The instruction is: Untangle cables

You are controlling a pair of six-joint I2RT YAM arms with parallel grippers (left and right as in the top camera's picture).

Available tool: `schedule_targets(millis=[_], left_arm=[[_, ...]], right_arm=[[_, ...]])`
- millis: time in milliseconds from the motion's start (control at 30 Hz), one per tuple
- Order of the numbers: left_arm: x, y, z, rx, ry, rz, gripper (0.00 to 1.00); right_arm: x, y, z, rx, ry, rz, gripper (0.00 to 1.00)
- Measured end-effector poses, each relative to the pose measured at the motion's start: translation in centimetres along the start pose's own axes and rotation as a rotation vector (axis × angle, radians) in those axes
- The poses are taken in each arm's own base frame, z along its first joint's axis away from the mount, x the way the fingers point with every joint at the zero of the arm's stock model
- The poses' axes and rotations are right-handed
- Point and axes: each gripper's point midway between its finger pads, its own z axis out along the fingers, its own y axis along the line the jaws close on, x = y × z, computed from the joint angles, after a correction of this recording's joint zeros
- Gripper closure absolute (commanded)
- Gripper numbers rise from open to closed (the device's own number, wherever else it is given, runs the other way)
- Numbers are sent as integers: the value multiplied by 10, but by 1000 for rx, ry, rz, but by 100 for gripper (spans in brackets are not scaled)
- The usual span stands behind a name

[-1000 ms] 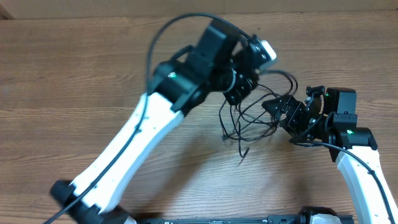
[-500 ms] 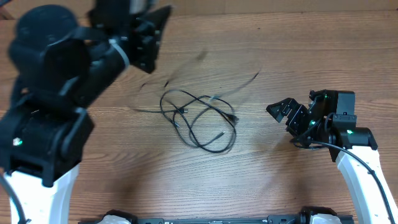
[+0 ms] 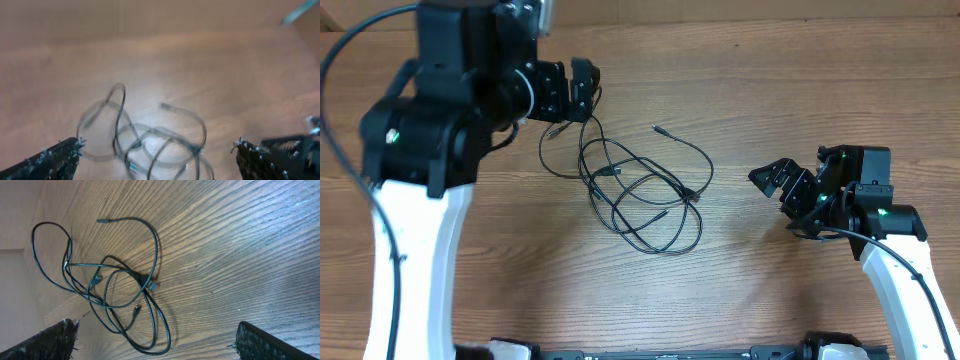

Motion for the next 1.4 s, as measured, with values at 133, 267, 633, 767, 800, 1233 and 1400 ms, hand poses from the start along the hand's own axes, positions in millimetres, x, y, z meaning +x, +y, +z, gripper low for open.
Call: schedule_targets(millis=[133, 267, 633, 767, 800, 1233, 1400], left_arm=[[35, 13, 40, -27, 201, -42, 0], [71, 35, 85, -115, 392, -97, 0], [142, 52, 189, -211, 692, -87, 0], [162, 58, 225, -226, 736, -104, 0], [164, 60, 234, -230, 731, -114, 0], [151, 74, 260, -292, 632, -124, 23], [168, 83, 260, -335, 696, -119, 34]], right_arm=[[0, 0, 0, 0, 1, 0, 0], [0, 0, 0, 0, 0, 0, 0], [0, 0, 0, 0, 1, 0, 0], [0, 0, 0, 0, 0, -7, 0], [0, 0, 0, 1, 1, -10, 0], [1, -1, 0, 4, 5, -23, 0], [2, -1, 0, 5, 7, -22, 0]])
